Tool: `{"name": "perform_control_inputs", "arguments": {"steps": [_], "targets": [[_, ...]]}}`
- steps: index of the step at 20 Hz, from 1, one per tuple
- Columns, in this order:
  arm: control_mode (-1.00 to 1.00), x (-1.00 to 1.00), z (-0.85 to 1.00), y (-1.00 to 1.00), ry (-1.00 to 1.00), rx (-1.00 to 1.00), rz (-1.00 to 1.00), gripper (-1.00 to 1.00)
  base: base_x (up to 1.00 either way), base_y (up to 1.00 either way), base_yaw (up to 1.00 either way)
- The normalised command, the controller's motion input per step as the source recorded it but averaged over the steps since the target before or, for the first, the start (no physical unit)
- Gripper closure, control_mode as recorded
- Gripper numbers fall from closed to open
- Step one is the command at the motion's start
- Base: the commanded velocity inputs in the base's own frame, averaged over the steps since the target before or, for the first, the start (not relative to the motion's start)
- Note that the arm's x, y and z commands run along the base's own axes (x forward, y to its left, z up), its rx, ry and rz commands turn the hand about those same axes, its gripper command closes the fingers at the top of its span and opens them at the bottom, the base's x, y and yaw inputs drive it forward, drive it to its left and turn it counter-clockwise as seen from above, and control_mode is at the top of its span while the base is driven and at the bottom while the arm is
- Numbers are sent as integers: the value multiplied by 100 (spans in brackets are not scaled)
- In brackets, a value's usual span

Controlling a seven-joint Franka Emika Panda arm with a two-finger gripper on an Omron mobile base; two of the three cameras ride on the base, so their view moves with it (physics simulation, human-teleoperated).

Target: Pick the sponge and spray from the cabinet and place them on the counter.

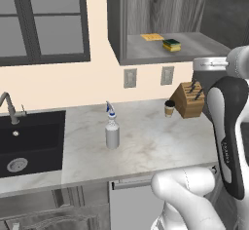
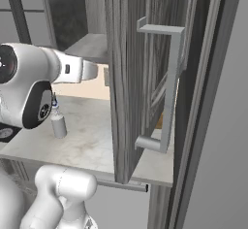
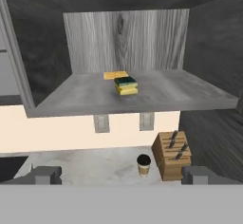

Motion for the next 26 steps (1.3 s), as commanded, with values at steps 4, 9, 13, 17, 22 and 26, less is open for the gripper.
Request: {"name": "perform_control_inputs", "arguments": {"steps": [4,9,13,17,22,26], "targets": [[-100,21,22,-3,0,0,-1,-100,0,0,0],[-100,24,24,-2,4,0,0,-100,0,0,0],[-100,28,17,-6,4,0,0,-100,0,0,0],[-100,27,-1,-6,7,0,1,-100,0,0,0],[-100,21,-19,-6,2,0,1,-100,0,0,0],[-100,17,-16,-4,-4,0,0,-100,0,0,0]]}}
